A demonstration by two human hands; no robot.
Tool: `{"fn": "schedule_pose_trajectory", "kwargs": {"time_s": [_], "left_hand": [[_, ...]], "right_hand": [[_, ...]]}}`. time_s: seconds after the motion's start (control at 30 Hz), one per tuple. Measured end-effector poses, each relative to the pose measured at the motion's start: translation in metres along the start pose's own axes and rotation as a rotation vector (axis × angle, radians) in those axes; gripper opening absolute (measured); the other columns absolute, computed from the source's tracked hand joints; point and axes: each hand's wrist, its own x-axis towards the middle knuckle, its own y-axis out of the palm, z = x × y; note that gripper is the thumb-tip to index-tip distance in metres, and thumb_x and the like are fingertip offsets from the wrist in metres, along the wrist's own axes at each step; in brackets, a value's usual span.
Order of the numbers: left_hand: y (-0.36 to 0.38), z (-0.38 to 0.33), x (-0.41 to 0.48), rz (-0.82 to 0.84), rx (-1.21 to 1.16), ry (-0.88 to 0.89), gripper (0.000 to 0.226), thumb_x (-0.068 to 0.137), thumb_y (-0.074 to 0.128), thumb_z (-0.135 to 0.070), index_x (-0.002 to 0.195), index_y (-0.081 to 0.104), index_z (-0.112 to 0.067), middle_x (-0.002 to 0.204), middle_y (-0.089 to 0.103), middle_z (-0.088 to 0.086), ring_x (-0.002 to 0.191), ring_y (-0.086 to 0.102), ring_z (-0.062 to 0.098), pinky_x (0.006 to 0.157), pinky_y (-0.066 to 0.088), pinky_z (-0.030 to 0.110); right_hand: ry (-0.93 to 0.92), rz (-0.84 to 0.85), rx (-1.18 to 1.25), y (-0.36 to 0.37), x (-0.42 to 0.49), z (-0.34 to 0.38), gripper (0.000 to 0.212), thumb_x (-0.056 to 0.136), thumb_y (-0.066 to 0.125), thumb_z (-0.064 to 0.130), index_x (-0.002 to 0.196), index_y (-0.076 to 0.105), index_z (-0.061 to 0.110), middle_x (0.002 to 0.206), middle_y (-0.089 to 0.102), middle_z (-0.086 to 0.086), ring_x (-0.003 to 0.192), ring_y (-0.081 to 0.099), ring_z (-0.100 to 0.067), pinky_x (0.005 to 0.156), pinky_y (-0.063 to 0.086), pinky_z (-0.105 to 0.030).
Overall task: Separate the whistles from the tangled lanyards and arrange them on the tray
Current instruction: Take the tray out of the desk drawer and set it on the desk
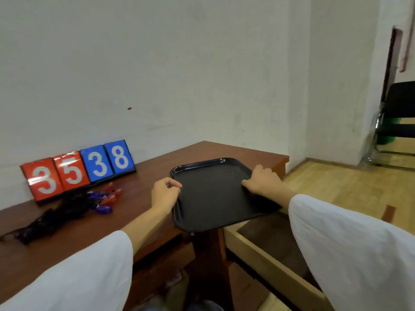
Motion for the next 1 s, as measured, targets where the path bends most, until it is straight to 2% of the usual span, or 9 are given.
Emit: {"fn": "schedule_pose_trajectory", "kwargs": {"time_s": [0.13,0.3,0.47,0.6,0.7,0.8,0.9,1.0], "left_hand": [[-0.023,0.034,0.02,-0.026,0.018,-0.046,0.027,0.075,0.053,0.007,0.068,0.063,-0.017,0.073,0.064,0.006,0.073,0.06,0.024,0.065,0.046,0.031],[-0.063,0.066,0.048,0.005,0.138,-0.106,0.03,0.07,0.053,0.012,0.068,0.065,-0.015,0.079,0.067,0.003,0.079,0.061,0.016,0.073,0.049,0.032],[-0.095,0.095,0.072,0.046,0.257,-0.117,0.028,0.074,0.057,0.012,0.074,0.064,-0.015,0.085,0.064,0.001,0.083,0.059,0.016,0.076,0.049,0.033],[-0.117,0.115,0.082,0.072,0.347,-0.083,0.024,0.074,0.064,0.005,0.078,0.063,-0.019,0.083,0.064,0.002,0.069,0.056,0.013,0.065,0.043,0.027],[-0.135,0.123,0.088,0.066,0.411,-0.057,0.016,0.078,0.067,-0.004,0.081,0.062,-0.019,0.074,0.058,-0.006,0.065,0.052,0.009,0.059,0.038,0.024],[-0.15,0.131,0.09,0.057,0.489,0.017,0.014,0.08,0.068,-0.011,0.079,0.059,-0.022,0.075,0.054,-0.009,0.071,0.05,0.009,0.058,0.033,0.02],[-0.157,0.143,0.09,0.053,0.531,0.093,0.007,0.083,0.066,-0.022,0.086,0.06,-0.023,0.091,0.058,-0.011,0.085,0.049,0.007,0.069,0.036,0.022],[-0.156,0.152,0.087,0.02,0.565,0.186,0.009,0.088,0.059,-0.034,0.092,0.06,-0.026,0.098,0.057,-0.016,0.096,0.05,0.005,0.079,0.042,0.024]], "right_hand": [[-0.028,0.038,-0.003,0.026,0.022,0.039,0.067,0.08,0.057,0.056,0.124,0.04,0.009,0.12,0.049,-0.016,0.106,0.051,-0.033,0.081,0.047,-0.038],[-0.101,0.069,-0.01,0.061,0.041,0.084,0.065,0.08,0.058,0.057,0.123,0.041,0.011,0.119,0.05,-0.014,0.106,0.051,-0.032,0.082,0.049,-0.038],[-0.179,0.071,-0.032,0.093,0.057,0.127,0.062,0.083,0.056,0.056,0.122,0.041,0.01,0.122,0.048,-0.015,0.109,0.049,-0.032,0.083,0.047,-0.038],[-0.222,0.062,-0.038,0.113,0.068,0.153,0.06,0.083,0.055,0.056,0.12,0.041,0.011,0.12,0.049,-0.014,0.106,0.051,-0.031,0.08,0.047,-0.036],[-0.244,0.074,-0.077,0.127,0.074,0.172,0.059,0.083,0.053,0.058,0.119,0.042,0.012,0.119,0.049,-0.013,0.105,0.051,-0.029,0.078,0.047,-0.035],[-0.262,0.062,-0.144,0.141,0.071,0.187,0.055,0.086,0.048,0.057,0.118,0.043,0.013,0.121,0.049,-0.012,0.108,0.05,-0.029,0.083,0.046,-0.036],[-0.328,-0.039,-0.278,0.148,0.066,0.204,0.047,0.091,0.046,0.047,0.123,0.042,0.012,0.131,0.04,-0.012,0.117,0.042,-0.031,0.093,0.04,-0.039],[-0.495,-0.059,-0.325,0.148,0.06,0.232,0.044,0.09,0.05,0.034,0.127,0.04,0.012,0.135,0.037,-0.014,0.121,0.038,-0.033,0.098,0.036,-0.041]]}}
